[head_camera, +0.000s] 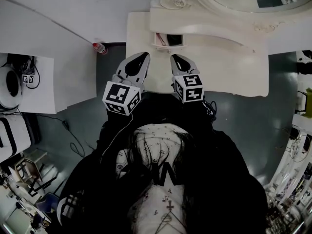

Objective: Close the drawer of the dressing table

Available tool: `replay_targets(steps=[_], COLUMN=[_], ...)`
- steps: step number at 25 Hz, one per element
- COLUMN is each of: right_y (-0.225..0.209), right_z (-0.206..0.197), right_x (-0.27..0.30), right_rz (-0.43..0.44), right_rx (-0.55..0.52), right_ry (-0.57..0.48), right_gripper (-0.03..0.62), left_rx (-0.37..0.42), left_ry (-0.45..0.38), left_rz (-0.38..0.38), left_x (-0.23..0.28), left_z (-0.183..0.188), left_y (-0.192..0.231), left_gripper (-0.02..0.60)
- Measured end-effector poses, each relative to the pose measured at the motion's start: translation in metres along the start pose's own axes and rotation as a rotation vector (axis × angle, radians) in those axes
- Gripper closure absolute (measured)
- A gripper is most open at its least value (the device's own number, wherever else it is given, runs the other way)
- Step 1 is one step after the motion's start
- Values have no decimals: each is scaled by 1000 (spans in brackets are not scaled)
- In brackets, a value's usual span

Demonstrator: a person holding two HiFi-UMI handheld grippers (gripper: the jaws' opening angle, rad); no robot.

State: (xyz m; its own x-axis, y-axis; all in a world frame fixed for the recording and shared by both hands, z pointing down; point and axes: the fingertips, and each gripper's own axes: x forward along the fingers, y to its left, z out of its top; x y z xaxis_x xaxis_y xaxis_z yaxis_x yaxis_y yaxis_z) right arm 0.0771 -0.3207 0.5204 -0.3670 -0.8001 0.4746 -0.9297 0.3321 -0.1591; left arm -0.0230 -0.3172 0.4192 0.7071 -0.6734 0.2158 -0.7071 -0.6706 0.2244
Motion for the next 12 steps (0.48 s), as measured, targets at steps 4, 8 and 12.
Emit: replay_targets(steps=[4,8,12], right_y=[-12,-20,-24], right_z=[-24,-45,-60], right_x=[18,35,52], right_rz=[1,9,14], right_rx=[5,11,20], right_ry=[72,134,176], right_gripper=[556,550,540], left_rx=[-2,-3,-9], left_ry=[13,33,54], left_rz=[5,18,42], left_x=[12,18,19], left_z=[1,-2,-7], left_y=[1,2,10], left_gripper=[581,581,581])
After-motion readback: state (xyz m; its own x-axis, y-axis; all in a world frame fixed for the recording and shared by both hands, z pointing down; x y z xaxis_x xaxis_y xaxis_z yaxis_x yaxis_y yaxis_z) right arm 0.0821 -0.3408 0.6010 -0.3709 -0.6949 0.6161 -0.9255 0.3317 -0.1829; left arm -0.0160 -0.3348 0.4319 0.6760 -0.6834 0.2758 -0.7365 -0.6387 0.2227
